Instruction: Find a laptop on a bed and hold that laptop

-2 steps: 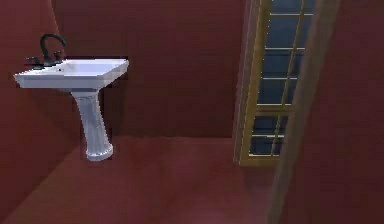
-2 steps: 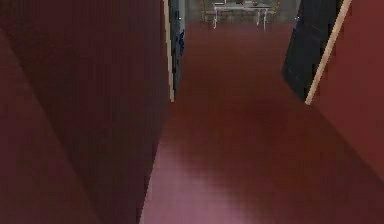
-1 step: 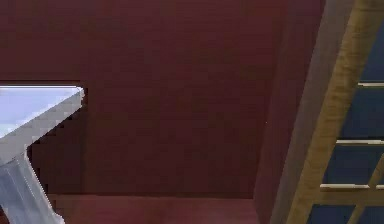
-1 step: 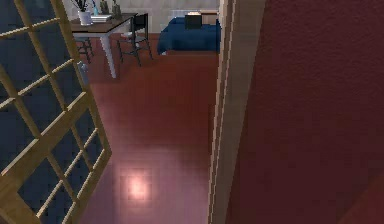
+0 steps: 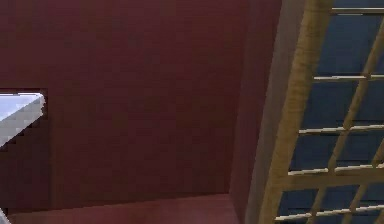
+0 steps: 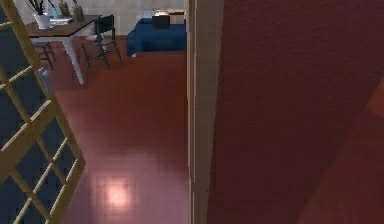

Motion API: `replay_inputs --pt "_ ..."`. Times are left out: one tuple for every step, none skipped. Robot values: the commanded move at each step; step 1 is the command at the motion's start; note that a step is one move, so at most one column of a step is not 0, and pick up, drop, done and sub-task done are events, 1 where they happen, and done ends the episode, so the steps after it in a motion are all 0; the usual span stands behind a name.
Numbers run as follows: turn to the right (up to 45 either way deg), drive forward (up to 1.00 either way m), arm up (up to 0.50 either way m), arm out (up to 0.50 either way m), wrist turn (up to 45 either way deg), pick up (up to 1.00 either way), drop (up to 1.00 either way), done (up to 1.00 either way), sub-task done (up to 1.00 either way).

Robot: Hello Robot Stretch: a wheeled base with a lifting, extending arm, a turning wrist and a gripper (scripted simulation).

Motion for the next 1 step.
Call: replay_inputs --pt "0.0 0.15 0.0 0.0 0.0 0.0 0.0 0.0 0.0"
